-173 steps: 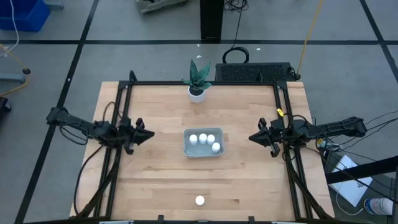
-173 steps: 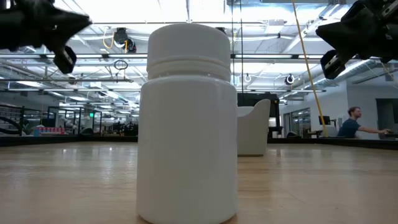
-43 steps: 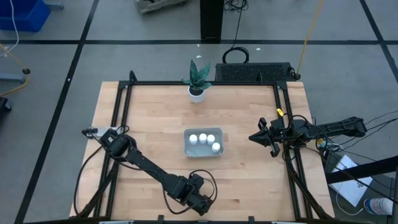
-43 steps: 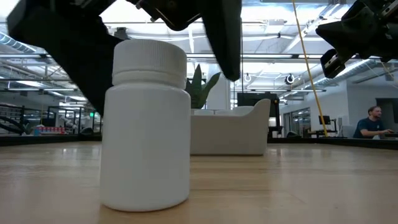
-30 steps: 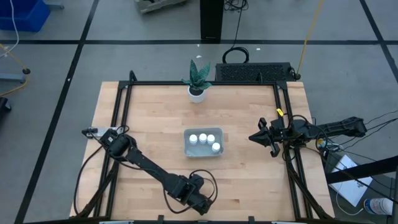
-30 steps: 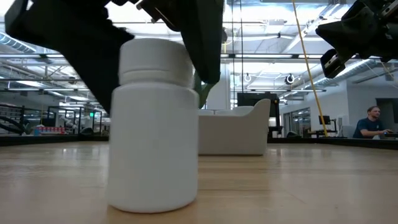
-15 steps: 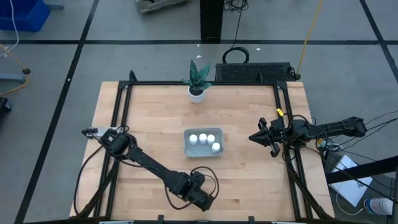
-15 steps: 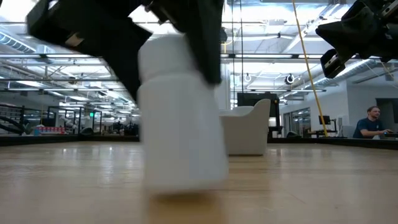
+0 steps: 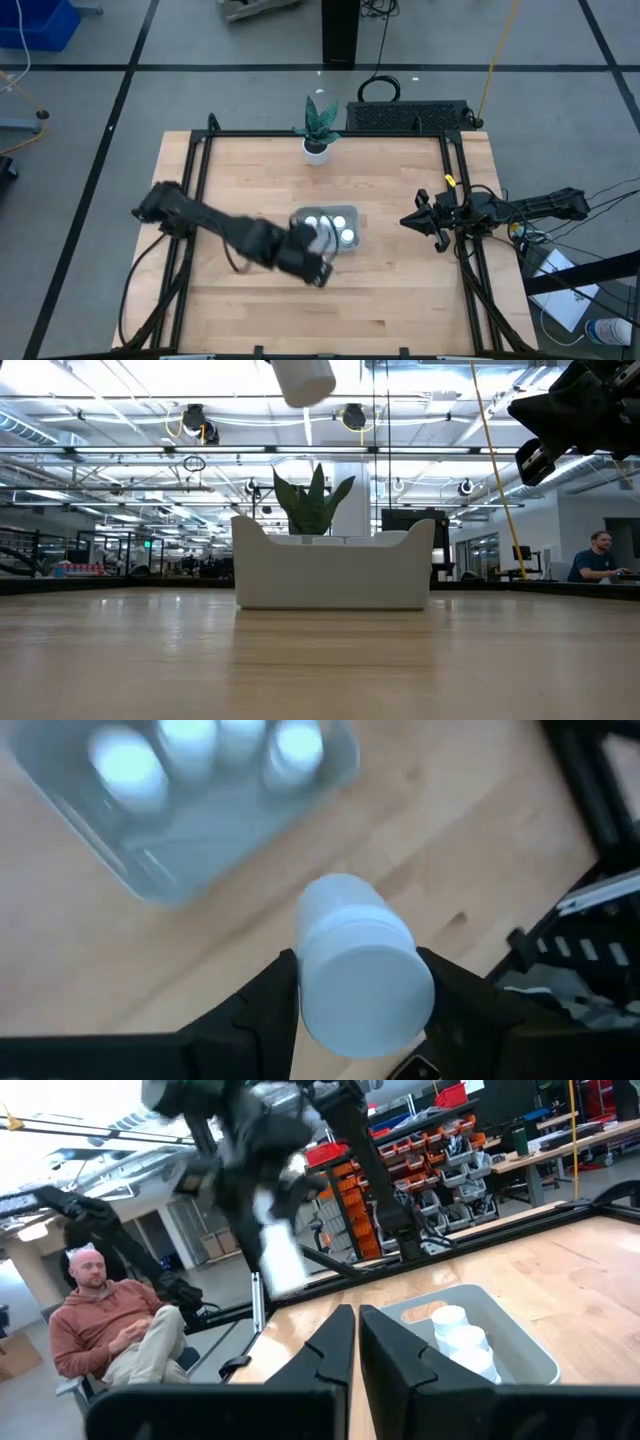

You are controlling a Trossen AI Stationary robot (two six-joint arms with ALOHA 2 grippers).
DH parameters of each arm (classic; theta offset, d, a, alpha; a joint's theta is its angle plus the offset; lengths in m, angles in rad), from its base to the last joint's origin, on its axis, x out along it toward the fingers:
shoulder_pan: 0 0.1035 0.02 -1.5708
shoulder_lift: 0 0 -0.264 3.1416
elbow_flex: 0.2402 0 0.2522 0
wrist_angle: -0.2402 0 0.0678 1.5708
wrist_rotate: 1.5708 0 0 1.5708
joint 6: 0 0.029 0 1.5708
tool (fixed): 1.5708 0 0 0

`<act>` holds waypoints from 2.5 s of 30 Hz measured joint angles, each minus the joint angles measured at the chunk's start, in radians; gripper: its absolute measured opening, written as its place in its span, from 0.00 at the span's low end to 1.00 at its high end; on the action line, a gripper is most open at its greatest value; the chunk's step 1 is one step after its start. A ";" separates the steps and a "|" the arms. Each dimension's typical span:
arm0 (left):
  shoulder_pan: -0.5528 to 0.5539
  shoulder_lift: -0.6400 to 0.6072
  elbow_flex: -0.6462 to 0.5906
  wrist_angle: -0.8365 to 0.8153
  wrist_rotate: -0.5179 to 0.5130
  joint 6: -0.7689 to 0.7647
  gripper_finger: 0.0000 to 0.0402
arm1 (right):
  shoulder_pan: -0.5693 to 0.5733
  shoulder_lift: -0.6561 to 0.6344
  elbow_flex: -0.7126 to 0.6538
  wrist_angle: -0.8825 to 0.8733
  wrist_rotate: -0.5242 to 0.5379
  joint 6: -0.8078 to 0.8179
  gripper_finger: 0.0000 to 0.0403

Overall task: Pick and place pill bottles into a basket
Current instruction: Put the white pill bottle into the gray bin, then return to Home Position

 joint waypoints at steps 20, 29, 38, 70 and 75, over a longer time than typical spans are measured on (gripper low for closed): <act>0.317 0.049 -0.002 -0.062 0.188 0.602 0.45 | 0.000 0.000 0.000 0.000 0.000 0.000 0.03; 0.306 0.193 -0.002 -0.059 0.224 0.756 0.45 | 0.000 0.000 0.000 0.000 0.000 0.000 0.03; 0.292 0.290 -0.002 -0.056 0.212 0.821 0.45 | 0.000 0.000 0.000 0.000 0.000 0.000 0.03; 0.274 0.204 0.011 -0.026 0.203 0.765 0.60 | 0.000 0.001 0.000 0.003 0.000 0.000 0.03; 0.223 0.094 0.011 0.060 0.156 0.884 0.23 | 0.000 0.002 0.000 0.000 0.000 0.000 0.03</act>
